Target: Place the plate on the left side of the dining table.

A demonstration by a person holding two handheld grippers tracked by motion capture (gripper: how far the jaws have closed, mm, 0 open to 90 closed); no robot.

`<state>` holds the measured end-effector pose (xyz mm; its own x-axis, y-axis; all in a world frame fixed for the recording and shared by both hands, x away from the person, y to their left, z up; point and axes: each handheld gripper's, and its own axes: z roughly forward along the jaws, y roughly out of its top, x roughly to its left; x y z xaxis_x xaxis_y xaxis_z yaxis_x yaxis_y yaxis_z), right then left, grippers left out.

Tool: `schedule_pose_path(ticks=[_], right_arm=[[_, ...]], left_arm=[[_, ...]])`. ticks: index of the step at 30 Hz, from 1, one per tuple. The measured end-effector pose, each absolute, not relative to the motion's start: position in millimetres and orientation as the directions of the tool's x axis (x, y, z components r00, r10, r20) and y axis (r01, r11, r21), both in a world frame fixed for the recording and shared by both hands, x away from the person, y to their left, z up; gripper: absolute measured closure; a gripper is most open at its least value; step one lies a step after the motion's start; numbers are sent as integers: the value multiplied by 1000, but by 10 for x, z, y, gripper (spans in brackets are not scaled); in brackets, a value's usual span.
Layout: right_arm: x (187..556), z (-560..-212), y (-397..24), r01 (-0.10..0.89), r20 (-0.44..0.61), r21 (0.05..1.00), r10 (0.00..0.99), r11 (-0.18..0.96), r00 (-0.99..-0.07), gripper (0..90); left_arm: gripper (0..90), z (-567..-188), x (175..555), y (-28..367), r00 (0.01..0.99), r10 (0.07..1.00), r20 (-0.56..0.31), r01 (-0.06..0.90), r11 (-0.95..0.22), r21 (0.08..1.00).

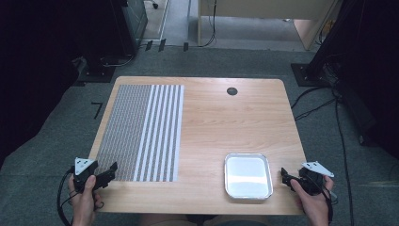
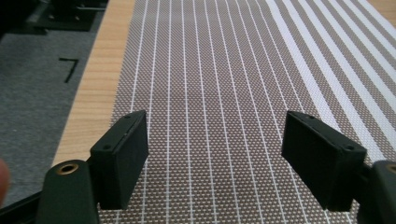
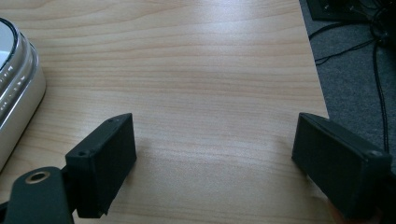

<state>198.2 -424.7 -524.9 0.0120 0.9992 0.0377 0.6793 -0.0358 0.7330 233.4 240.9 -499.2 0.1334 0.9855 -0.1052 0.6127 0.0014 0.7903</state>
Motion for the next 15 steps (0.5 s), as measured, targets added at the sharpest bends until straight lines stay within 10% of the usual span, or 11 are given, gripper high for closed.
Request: schedule_pose_path(ticks=[15], right_arm=[[1953, -5196, -4246, 640, 131, 758, 991, -125, 38, 141]], left_arm=[[189, -4944, 2360, 2264, 140, 981, -133, 622, 17, 783]])
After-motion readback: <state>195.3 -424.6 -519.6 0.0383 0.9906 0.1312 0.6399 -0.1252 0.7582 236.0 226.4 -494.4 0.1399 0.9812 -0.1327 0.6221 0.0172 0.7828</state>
